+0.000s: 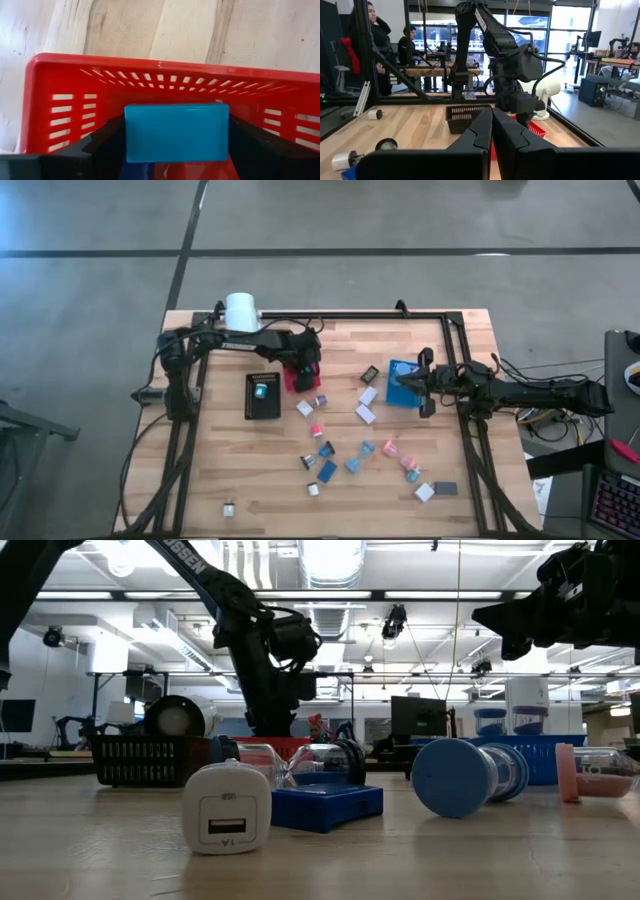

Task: Pick & Place Office items
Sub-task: Put the light blue digital clock into the red bin, then put the violet charger adapter into the black bin

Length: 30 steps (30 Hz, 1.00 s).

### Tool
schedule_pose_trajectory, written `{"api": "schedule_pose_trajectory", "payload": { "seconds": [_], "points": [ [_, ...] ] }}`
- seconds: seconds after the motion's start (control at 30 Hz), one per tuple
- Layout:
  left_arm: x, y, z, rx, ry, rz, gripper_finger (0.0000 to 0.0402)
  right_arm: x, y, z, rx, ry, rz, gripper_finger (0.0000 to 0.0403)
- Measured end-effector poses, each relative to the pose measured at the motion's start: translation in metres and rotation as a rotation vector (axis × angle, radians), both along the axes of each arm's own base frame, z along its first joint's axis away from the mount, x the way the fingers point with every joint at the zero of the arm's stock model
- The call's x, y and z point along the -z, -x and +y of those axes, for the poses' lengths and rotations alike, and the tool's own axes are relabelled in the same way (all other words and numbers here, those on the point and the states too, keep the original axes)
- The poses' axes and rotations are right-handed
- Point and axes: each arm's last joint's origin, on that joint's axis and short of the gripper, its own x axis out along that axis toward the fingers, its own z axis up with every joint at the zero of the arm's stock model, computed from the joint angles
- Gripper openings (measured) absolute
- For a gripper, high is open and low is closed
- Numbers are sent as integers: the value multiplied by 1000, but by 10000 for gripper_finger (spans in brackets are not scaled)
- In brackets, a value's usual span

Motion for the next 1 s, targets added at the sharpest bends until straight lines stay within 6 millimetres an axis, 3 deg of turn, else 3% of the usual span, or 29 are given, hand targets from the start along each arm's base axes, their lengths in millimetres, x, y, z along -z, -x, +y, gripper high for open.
{"api": "schedule_pose_trajectory", "payload": {
  "seconds": [0.17,0.33,0.57,0.67,0.8,1.0],
  "points": [
    [-4,2,-1,5,9,-8,294,0,0,0,0,0,0,8],
    [-6,2,-2,6,12,-10,382,0,0,0,0,0,0,8],
    [-27,-1,-2,21,13,8,342,0,0,0,0,0,0,8],
    [-56,4,-6,25,24,-28,338,0,0,0,-1,0,0,8],
    [-111,24,-23,57,-9,-180,338,0,0,0,0,0,0,8],
    [-183,90,-57,110,-110,-487,333,0,0,0,-1,-1,0,8]
  ]
}}
